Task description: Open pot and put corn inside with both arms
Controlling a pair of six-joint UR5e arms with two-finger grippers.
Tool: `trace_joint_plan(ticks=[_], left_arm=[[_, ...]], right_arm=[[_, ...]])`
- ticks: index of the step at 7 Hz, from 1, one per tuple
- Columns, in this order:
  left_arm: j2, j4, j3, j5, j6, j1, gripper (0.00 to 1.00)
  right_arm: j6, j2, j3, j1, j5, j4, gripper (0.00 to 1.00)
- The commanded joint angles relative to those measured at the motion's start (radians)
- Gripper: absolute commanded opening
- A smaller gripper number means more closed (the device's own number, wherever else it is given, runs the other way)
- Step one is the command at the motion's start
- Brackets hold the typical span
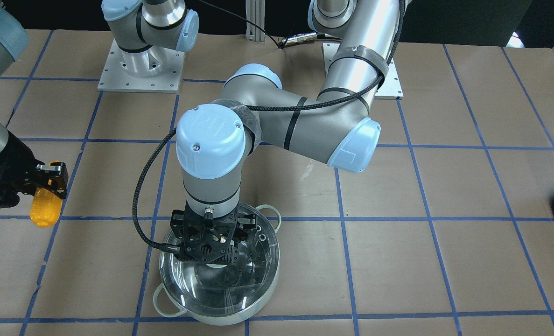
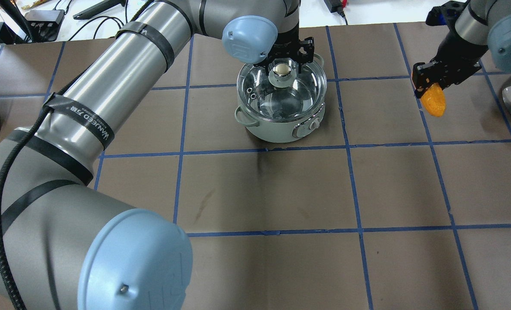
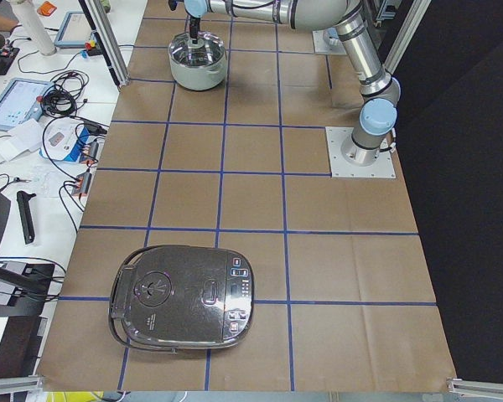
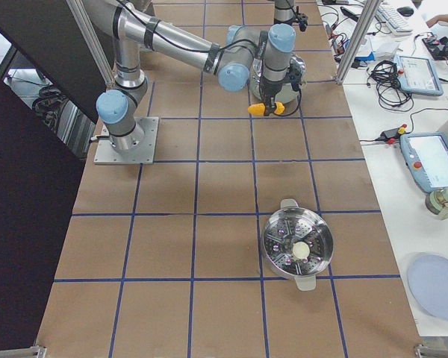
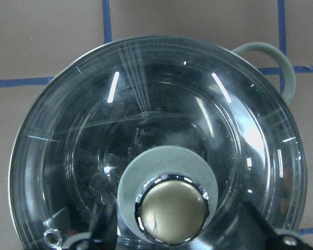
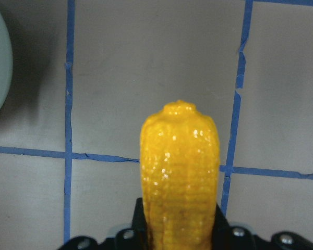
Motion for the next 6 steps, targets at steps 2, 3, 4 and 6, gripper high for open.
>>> trace_joint_plan(ticks=[2,3,4,6], left_arm=[[0.002,0.0,0.001,0.0,-0.001,0.009,0.2],[0.009,-0.002,0.015,-0.001,-0.001,0.017,0.18],[0.032,-0.011,0.022,-0.014,-0.001,0.034,0.18],[0.104,-0.094,0.019,-0.018,0.002,0.101,0.18]], right_arm=[[0.053,0.009,-0.002,0.068,0.003,-0.043,0.06],[0.081,0.029,-0.028,0.099,0.005,-0.046,0.06],[0.114,0.064,-0.073,0.13,0.005,-0.046,0.06],[0.176,0.115,-0.151,0.191,0.008,-0.046,0.06]])
